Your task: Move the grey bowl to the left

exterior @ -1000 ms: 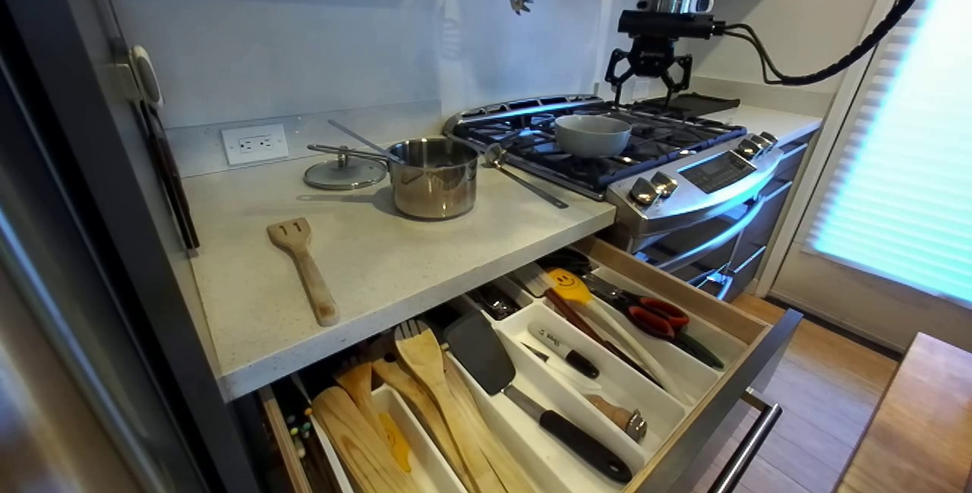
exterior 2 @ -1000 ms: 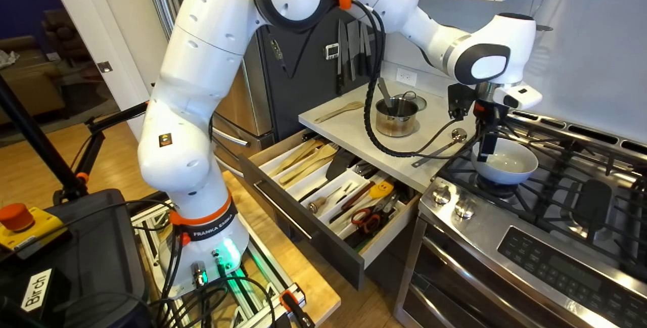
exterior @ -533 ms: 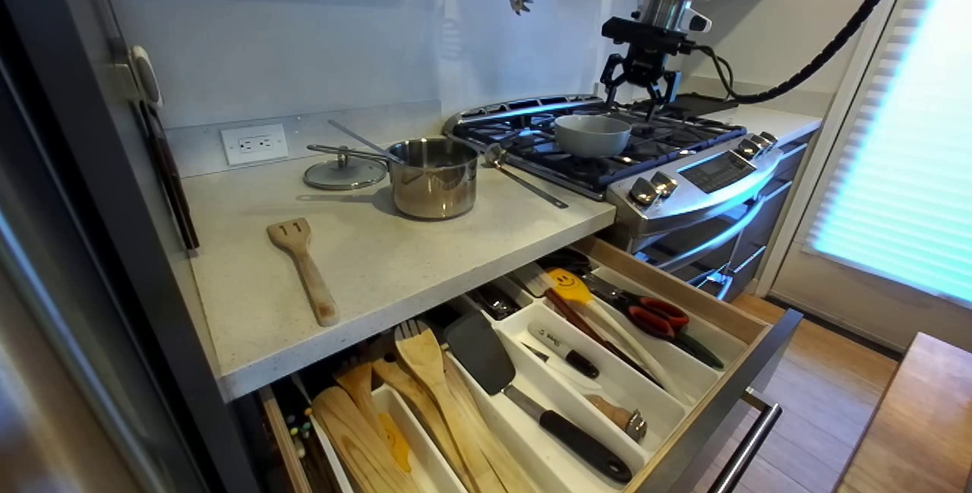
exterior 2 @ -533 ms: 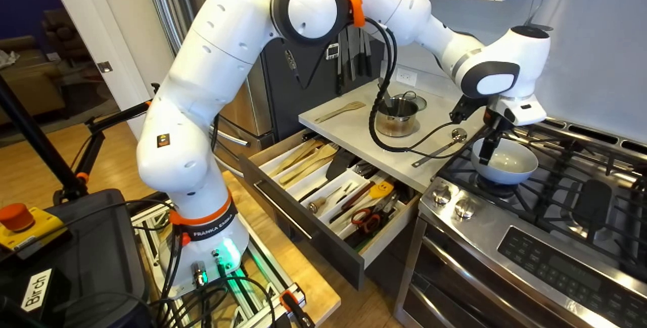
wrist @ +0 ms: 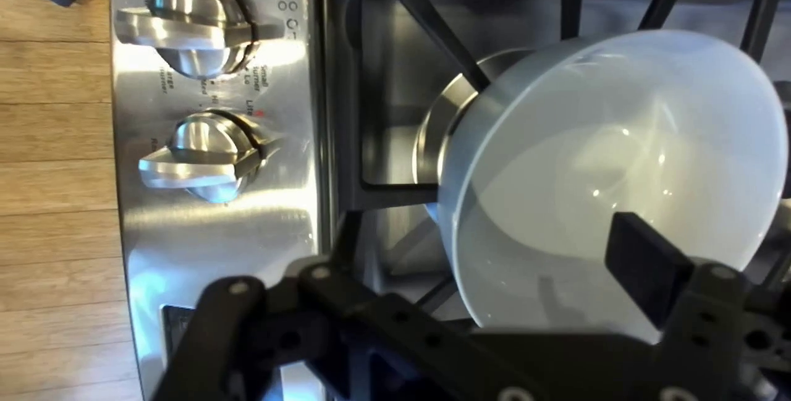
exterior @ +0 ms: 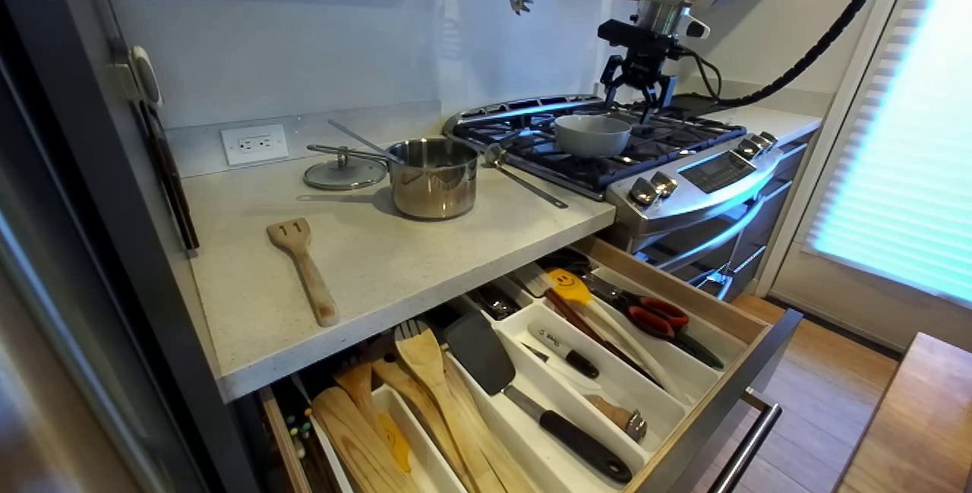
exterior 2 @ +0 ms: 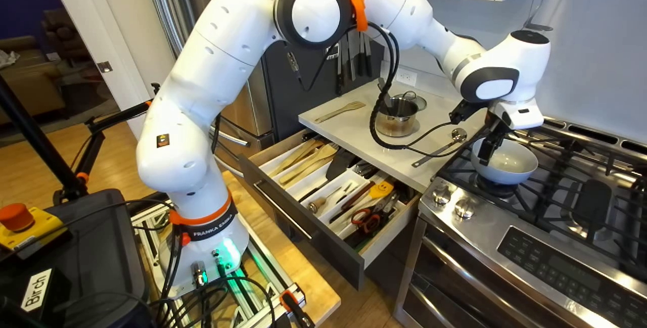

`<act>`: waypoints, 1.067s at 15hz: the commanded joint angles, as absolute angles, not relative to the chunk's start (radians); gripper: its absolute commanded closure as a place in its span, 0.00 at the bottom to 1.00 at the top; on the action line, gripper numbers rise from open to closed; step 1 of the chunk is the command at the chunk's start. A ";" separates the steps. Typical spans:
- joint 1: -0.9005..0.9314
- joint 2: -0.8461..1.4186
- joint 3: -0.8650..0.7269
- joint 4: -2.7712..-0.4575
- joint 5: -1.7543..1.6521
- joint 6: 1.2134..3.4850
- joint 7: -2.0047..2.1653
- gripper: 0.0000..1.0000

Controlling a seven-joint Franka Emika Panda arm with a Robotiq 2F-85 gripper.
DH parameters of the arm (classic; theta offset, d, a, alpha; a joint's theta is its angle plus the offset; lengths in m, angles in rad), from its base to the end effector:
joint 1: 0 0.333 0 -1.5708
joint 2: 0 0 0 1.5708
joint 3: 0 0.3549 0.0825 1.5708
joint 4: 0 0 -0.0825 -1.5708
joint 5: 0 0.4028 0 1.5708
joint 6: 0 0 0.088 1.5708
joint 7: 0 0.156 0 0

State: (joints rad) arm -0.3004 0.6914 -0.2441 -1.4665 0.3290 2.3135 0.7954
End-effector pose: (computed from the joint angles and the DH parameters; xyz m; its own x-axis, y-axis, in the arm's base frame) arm 0.6963 -0.3618 0.2709 0.0939 -0.9951 0.0322 -0.9732 -0.0986 -0.2079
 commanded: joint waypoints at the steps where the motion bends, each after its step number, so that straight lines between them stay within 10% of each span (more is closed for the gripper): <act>1: -0.308 0.738 -0.227 -1.443 0.351 2.327 0.825 0.00; 6: -0.310 0.802 -0.216 -1.420 0.362 2.406 0.861 0.03; 16: -0.306 0.842 -0.213 -1.391 0.353 2.449 0.912 0.90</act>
